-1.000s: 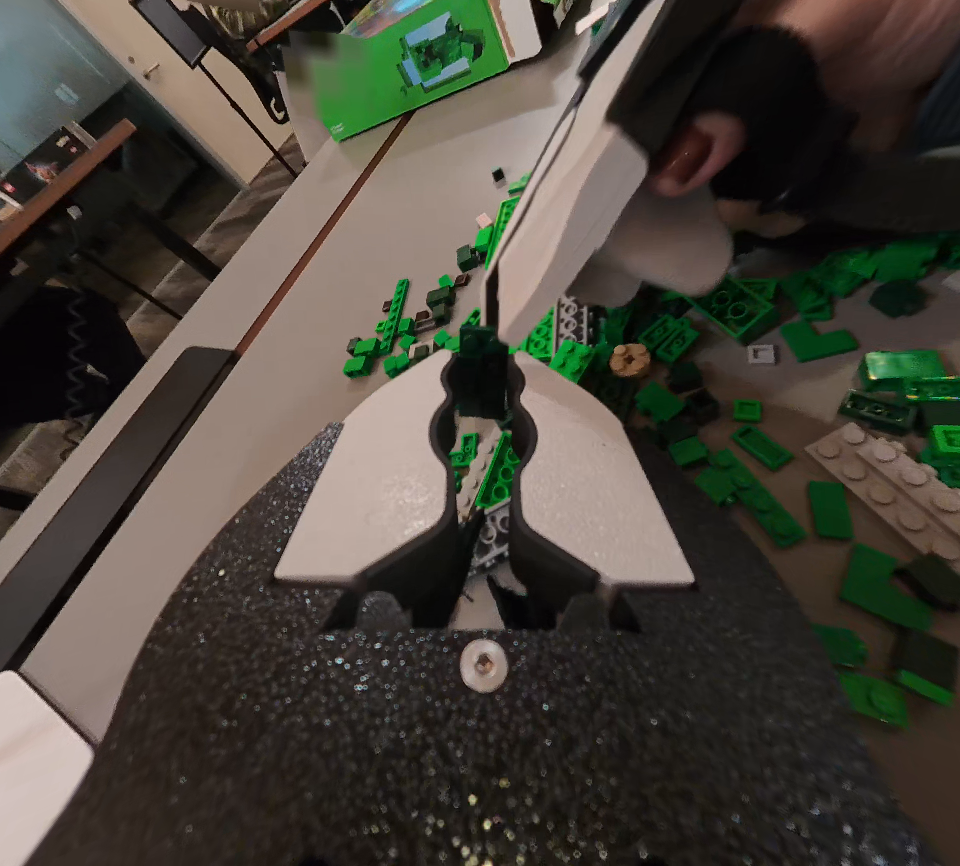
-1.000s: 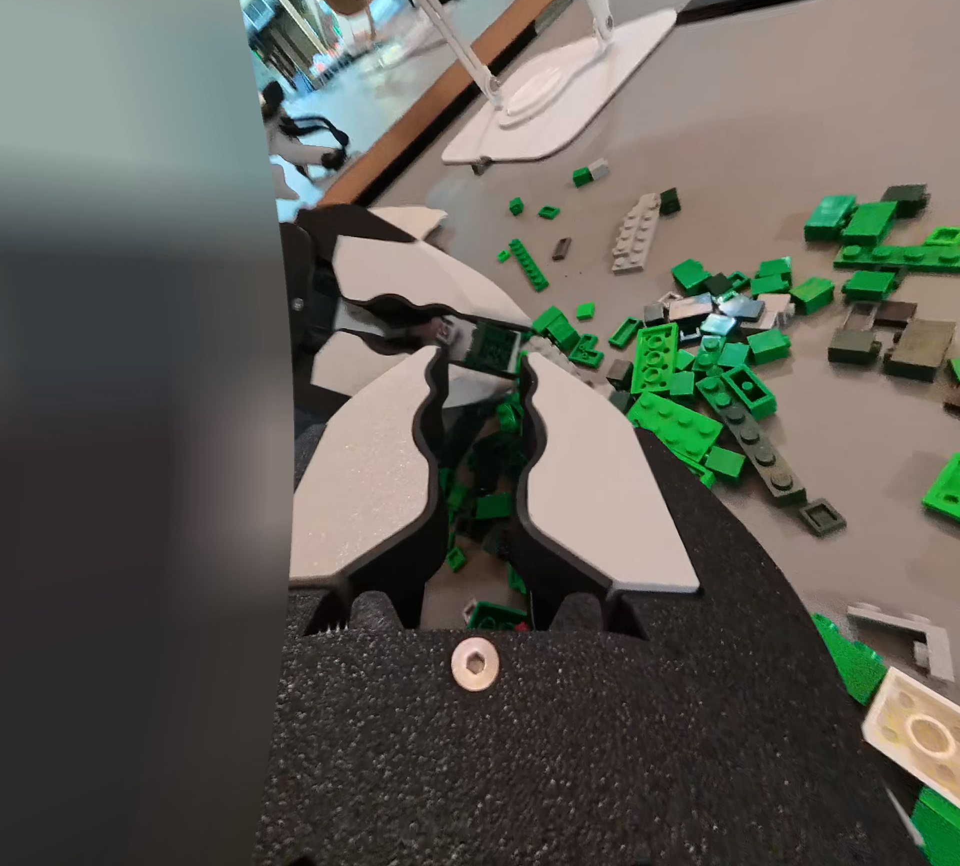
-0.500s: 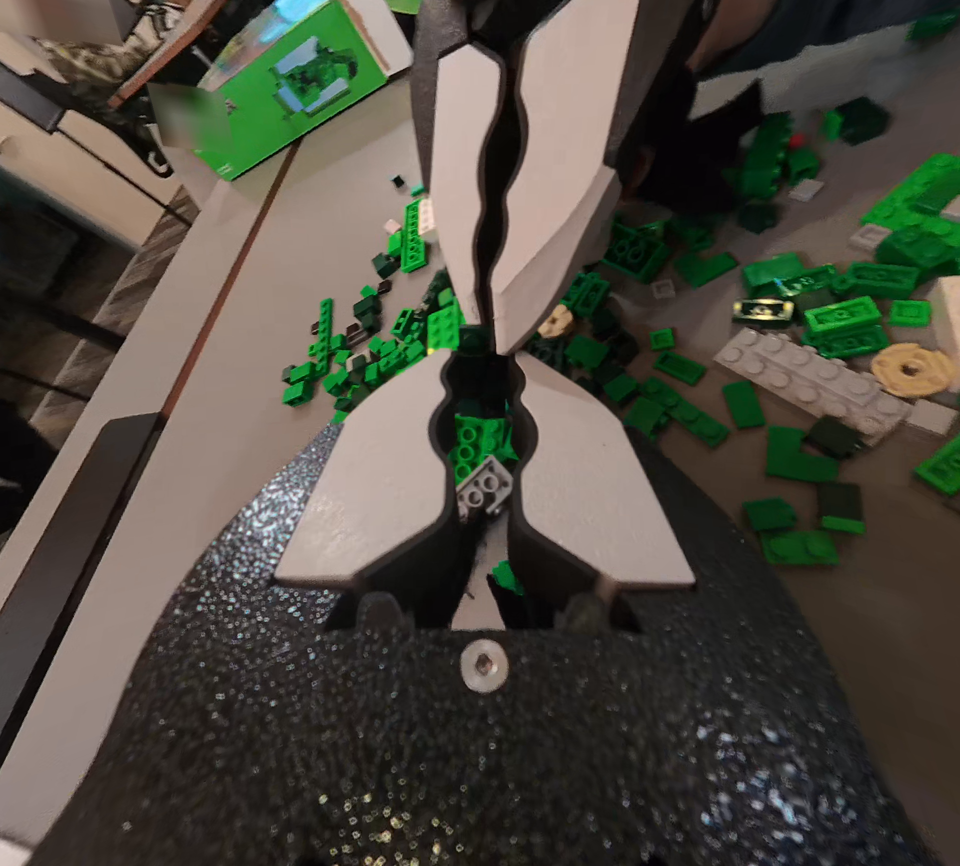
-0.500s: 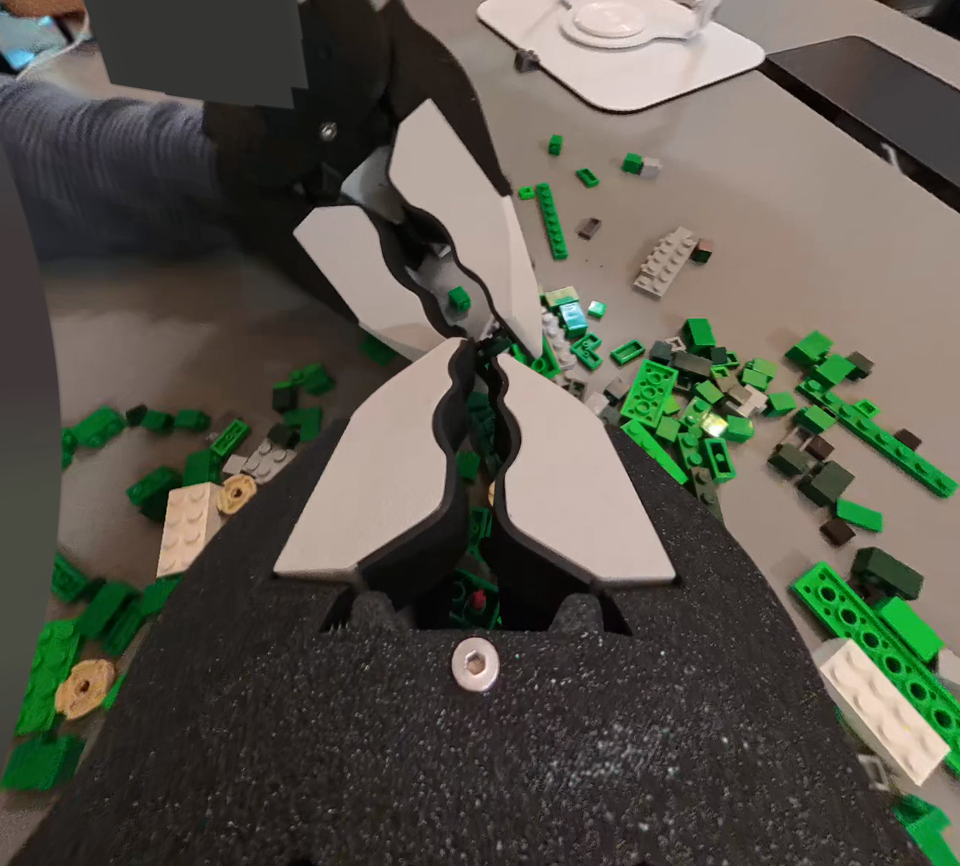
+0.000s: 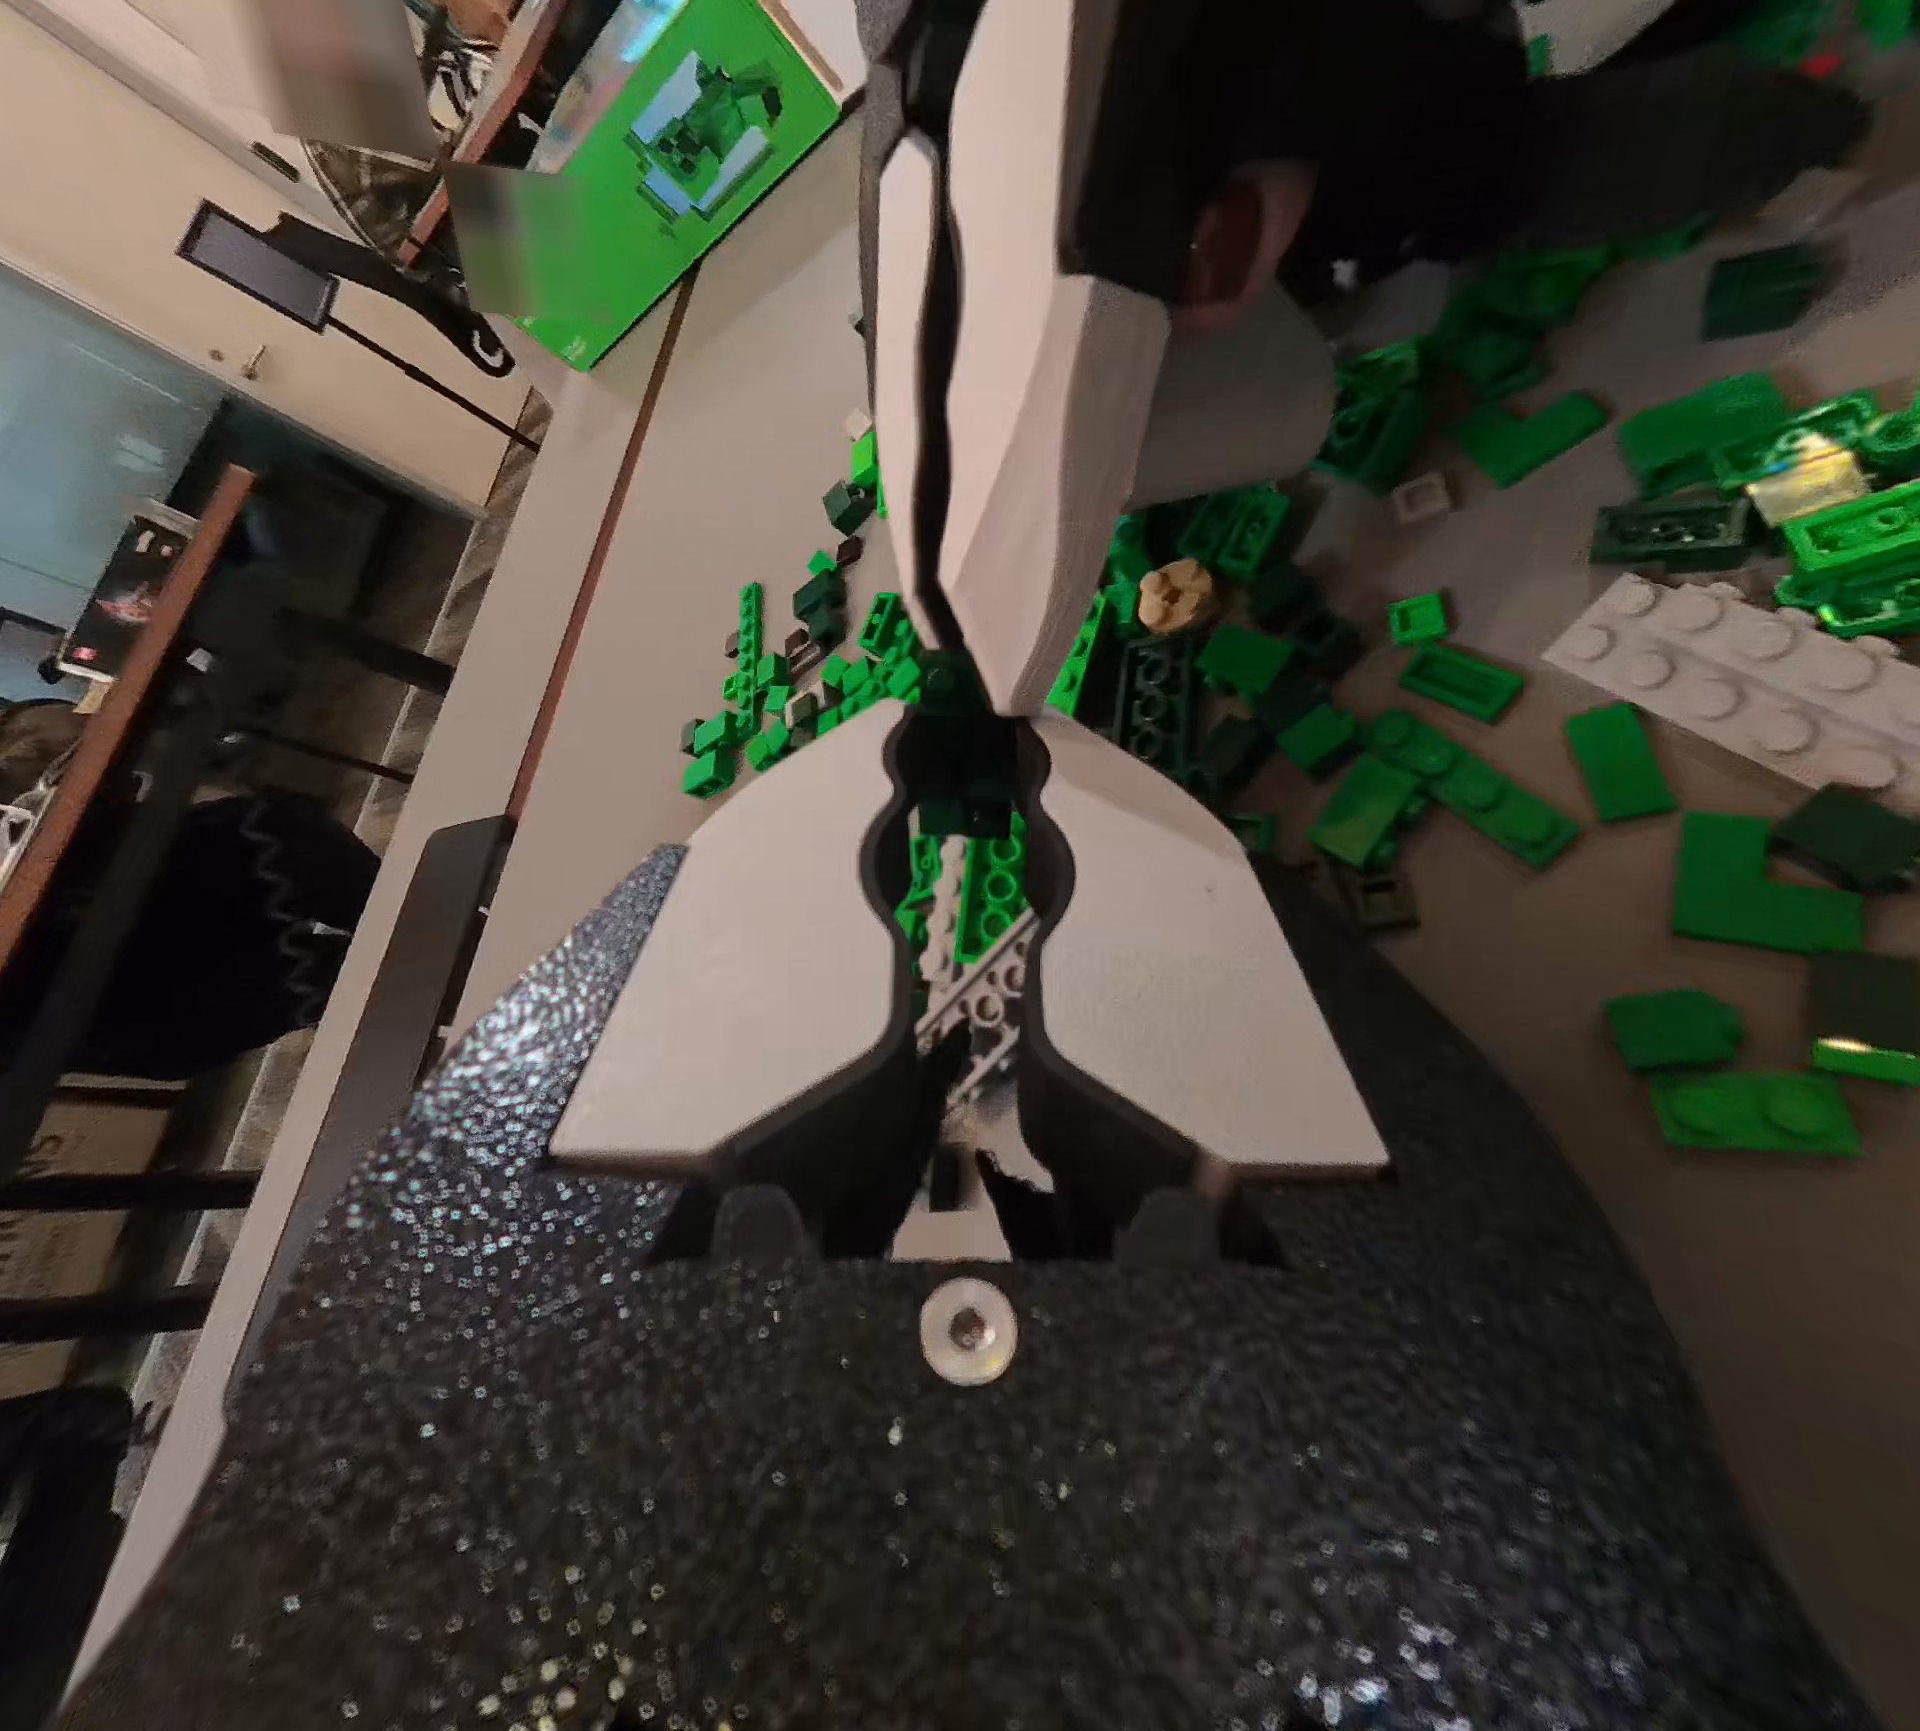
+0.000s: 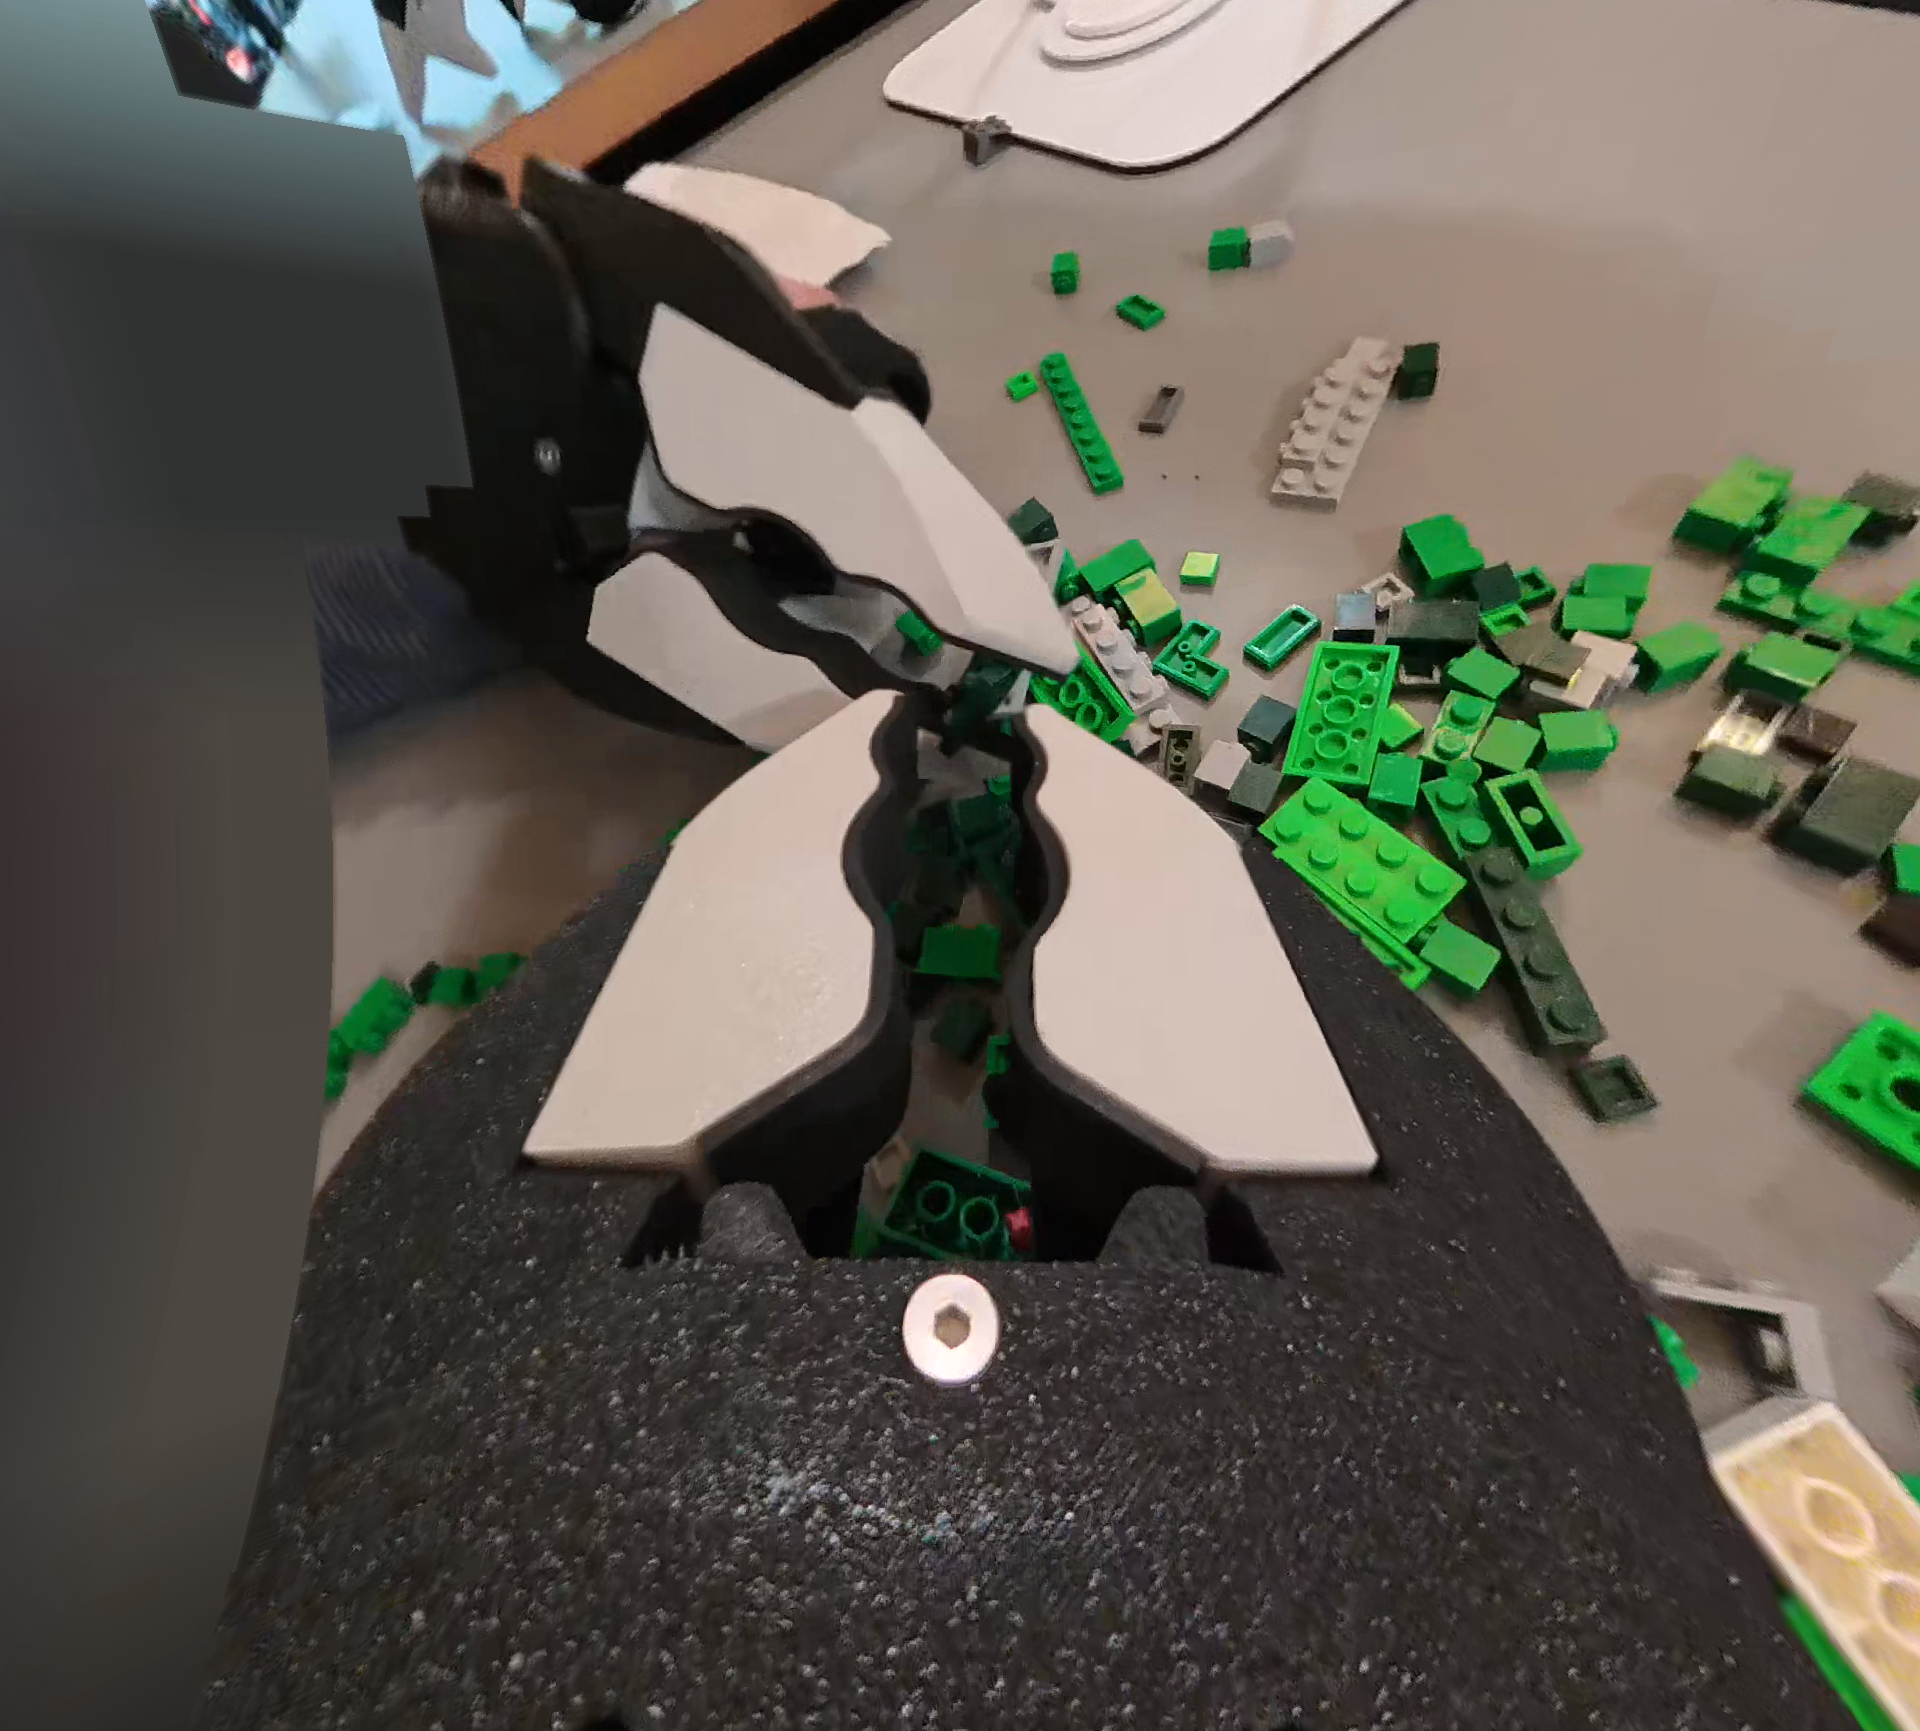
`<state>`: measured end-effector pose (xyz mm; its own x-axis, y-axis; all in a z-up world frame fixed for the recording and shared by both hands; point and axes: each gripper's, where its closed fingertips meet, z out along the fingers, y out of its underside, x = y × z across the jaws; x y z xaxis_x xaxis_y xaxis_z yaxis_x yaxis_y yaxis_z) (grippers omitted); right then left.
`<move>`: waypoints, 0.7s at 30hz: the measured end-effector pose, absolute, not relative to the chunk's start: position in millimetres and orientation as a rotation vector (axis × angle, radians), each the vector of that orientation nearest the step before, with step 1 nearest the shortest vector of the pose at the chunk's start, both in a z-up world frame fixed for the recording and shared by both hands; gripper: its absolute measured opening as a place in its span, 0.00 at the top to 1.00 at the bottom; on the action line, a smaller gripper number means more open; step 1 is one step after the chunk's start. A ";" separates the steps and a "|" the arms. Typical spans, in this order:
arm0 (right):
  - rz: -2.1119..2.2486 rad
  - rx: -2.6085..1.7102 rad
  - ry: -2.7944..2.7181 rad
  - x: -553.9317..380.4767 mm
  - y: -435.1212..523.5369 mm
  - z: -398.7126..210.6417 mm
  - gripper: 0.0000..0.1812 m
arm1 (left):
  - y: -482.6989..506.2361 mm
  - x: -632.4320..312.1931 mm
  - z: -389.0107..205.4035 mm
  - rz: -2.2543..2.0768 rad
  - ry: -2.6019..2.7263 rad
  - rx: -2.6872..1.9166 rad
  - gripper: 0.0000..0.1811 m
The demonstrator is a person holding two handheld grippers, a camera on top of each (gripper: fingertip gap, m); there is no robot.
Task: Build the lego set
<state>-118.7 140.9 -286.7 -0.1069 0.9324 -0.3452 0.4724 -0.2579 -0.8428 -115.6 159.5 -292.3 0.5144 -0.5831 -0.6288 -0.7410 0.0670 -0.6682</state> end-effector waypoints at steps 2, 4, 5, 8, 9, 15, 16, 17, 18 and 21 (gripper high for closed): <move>1.365 -1.766 -1.496 -119.7 142.9 -287.8 0.88 | 160.1 -116.8 -292.5 0.194 1.150 -1.609 0.91; 1.433 -1.779 -1.459 -121.0 140.9 -285.0 0.90 | 161.1 -118.2 -289.3 0.246 1.145 -1.574 0.91; 1.464 -1.784 -1.439 -121.7 140.6 -283.4 0.91 | 161.6 -119.1 -287.1 0.277 1.141 -1.554 0.91; 1.463 -1.744 -1.411 -122.3 144.2 -278.9 0.97 | 163.2 -119.7 -282.2 0.323 1.118 -1.513 0.91; 1.445 -1.719 -1.413 -122.5 145.6 -277.5 0.97 | 163.9 -119.9 -280.4 0.322 1.101 -1.508 0.91; 1.309 -1.481 -1.301 -119.6 165.1 -251.6 0.97 | 170.0 -135.4 -265.5 0.246 0.880 -1.554 0.90; 1.313 -1.427 -1.256 -117.4 168.4 -243.0 0.97 | 169.3 -136.2 -262.1 0.172 0.825 -1.580 0.90; 1.327 -1.376 -1.209 -114.8 171.1 -234.5 0.97 | 168.7 -136.0 -258.7 0.076 0.763 -1.609 0.93; 1.354 -1.330 -1.169 -111.9 172.4 -226.6 0.97 | 168.1 -134.7 -254.7 -0.028 0.702 -1.624 0.96; 1.496 -1.222 -1.073 -105.9 169.5 -209.1 0.97 | 162.5 -127.9 -239.0 -0.377 0.557 -1.571 0.96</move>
<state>-105.9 169.5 -209.1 -0.1081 0.9722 -0.2077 -0.1144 -0.2197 -0.9688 -127.9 162.5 -239.0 0.8240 -0.5591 -0.0923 -0.1226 -0.0168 -0.9923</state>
